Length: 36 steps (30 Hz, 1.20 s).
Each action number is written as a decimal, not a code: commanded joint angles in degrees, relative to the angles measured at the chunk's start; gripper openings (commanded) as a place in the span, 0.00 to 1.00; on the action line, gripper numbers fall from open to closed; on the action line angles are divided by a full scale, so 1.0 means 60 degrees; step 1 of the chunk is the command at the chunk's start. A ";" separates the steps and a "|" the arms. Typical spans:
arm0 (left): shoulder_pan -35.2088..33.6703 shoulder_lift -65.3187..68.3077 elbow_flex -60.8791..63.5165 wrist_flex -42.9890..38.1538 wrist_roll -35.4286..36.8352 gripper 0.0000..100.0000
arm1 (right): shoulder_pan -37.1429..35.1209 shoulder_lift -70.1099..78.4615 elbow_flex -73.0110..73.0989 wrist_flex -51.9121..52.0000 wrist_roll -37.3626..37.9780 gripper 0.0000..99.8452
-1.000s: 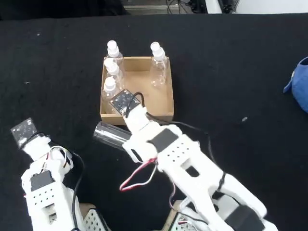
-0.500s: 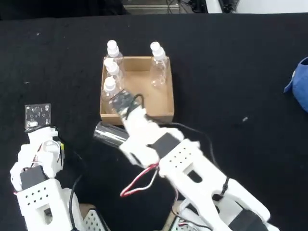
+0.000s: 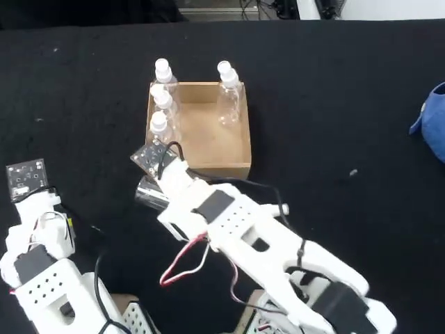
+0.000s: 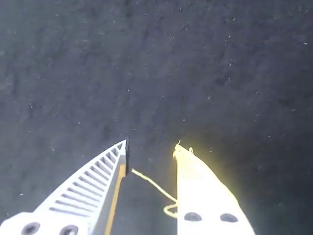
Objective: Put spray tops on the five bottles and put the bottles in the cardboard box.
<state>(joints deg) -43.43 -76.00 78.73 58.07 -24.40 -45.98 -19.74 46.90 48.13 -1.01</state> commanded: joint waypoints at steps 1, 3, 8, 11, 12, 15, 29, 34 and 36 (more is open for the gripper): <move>-0.0081 -0.0103 0.0125 0.0059 -0.0117 0.03 | -0.0147 0.0447 -0.0930 -0.0234 0.0088 0.23; -0.0081 -0.0103 0.0139 0.0059 -0.0103 0.03 | -0.0161 0.0813 -0.1121 -0.0234 0.0088 0.23; -0.0081 -0.0103 0.0139 0.0059 -0.0103 0.03 | -0.0176 0.1619 -0.1414 -0.0234 0.0103 0.23; -0.0081 -0.0103 0.0139 0.0059 -0.0103 0.03 | -0.0190 0.1956 -0.1458 -0.0234 0.0454 0.23; -0.0081 -0.0103 0.0139 0.0059 -0.0103 0.03 | -0.0205 0.2015 -0.1458 -0.0234 0.0498 0.23; -0.0081 -0.0103 0.0139 0.0059 -0.0117 0.03 | -0.0454 0.2029 -0.1414 -0.0234 0.0557 0.23; -0.0154 -0.0103 0.0183 0.0117 -0.0147 0.03 | -0.0806 0.2103 -0.0769 -0.0249 0.0571 0.23; -0.0154 -0.0103 0.0168 0.0132 -0.0117 0.03 | -0.0806 0.2015 -0.0520 -0.0176 0.0571 0.23; -0.0154 -0.0103 0.0183 0.0132 -0.0117 0.03 | -0.0791 0.1956 -0.0462 -0.0059 0.0571 0.23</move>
<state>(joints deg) -43.69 -76.00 80.40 58.59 -24.92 -49.49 -7.60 43.56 47.16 2.15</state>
